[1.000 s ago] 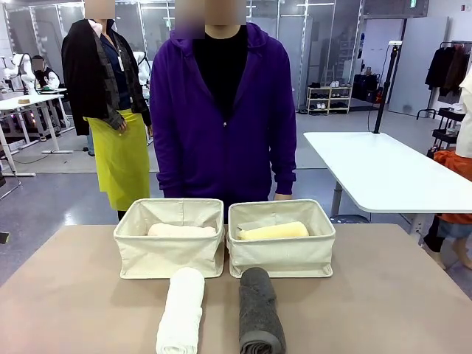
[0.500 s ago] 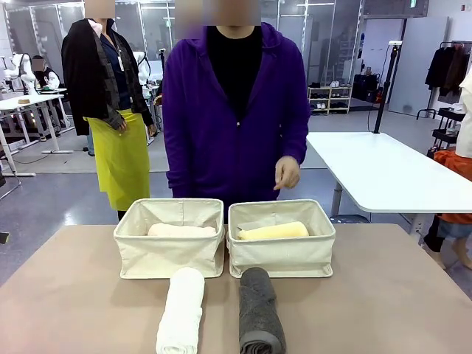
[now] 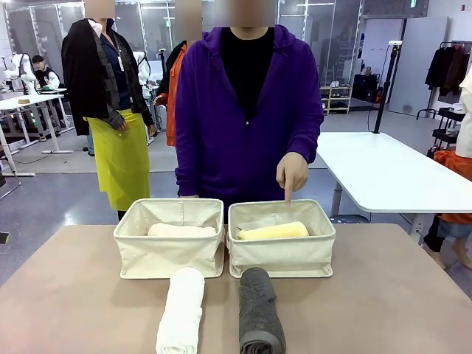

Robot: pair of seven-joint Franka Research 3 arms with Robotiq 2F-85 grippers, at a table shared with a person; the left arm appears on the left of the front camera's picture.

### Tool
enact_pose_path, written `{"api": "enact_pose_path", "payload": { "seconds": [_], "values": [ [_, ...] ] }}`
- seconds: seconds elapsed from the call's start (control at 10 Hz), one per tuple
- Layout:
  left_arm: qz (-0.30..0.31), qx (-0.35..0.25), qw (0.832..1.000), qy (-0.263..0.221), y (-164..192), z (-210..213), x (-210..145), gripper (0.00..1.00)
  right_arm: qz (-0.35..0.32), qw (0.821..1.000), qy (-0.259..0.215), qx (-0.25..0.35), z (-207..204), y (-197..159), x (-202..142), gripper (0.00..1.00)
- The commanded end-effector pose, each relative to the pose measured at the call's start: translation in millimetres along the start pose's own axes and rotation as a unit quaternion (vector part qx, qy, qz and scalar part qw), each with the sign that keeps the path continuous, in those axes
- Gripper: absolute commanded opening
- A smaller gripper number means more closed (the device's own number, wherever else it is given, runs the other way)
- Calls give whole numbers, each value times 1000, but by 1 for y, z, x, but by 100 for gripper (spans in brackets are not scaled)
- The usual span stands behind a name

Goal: Divide the towels into two baskets.
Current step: Pick up one hotel-folded towel from the bottom of the table and place it in the Fabric basket indicated by the person.

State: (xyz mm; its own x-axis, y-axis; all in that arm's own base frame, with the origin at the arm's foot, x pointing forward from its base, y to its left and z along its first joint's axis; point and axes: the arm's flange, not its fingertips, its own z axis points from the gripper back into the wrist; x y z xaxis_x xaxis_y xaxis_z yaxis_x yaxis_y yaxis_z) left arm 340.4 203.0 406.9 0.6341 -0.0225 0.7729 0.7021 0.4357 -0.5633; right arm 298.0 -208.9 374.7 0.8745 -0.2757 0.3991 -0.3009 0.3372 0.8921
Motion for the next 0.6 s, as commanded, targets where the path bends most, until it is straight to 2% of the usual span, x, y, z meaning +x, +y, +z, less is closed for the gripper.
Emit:
{"api": "enact_pose_path", "payload": {
  "seconds": [0.0,0.5],
  "values": [
    [-1,1,1000,-3,-2,2,0,100,3,1000,6,3,1,2,-1,100],
    [-1,1,1000,-3,-2,2,0,100,3,1000,6,3,1,2,-1,100]
  ]
}}
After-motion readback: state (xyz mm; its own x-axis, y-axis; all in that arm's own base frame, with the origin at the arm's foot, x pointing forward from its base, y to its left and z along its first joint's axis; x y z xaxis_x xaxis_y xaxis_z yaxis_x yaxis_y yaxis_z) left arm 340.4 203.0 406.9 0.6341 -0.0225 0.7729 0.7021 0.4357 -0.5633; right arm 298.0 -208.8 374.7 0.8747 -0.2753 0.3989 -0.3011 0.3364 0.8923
